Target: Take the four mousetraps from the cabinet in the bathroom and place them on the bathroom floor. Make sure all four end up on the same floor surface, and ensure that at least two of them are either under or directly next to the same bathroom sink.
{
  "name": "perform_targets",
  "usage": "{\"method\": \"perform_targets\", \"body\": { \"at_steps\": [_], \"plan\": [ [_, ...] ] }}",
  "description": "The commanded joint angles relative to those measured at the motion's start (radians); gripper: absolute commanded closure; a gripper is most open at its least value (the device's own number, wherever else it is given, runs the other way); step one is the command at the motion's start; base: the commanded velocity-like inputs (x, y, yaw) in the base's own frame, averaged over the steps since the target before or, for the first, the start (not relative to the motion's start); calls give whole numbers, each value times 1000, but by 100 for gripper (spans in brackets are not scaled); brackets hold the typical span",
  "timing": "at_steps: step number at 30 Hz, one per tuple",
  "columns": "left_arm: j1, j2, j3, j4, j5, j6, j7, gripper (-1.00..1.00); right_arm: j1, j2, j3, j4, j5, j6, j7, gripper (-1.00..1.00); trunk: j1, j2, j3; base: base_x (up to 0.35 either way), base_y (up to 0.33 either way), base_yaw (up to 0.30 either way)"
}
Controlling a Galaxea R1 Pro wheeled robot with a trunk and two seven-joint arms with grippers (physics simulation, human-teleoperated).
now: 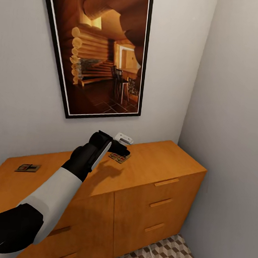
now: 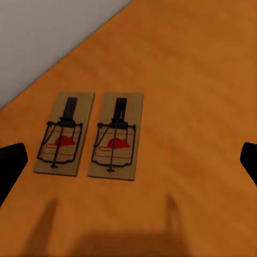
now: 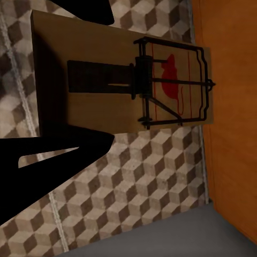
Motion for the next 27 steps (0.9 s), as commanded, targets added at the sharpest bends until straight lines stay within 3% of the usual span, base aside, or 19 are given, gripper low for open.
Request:
{"method": "perform_targets", "body": {
  "at_steps": [1, 12, 22, 27],
  "plan": [
    [-1, 0, -1, 1, 0, 4, -1, -100, -1, 0, -5, 1, 7, -3, -3, 100, 0, -1, -1, 0, 0, 0],
    [-1, 0, -3, 11, 0, 4, -3, -100, -1, 0, -5, 1, 7, -2, -3, 100, 0, -1, -4, 0, 0, 0],
    [-1, -2, -34, 9, 0, 4, -7, -100, -1, 1, -5, 1, 7, -2, -3, 100, 0, -1, -5, 0, 0, 0],
    [-1, -2, -42, 7, -1, 3, -56, -100, -1, 2, -5, 1, 7, -1, -3, 100, 0, -1, -5, 0, 0, 0]
  ]
}}
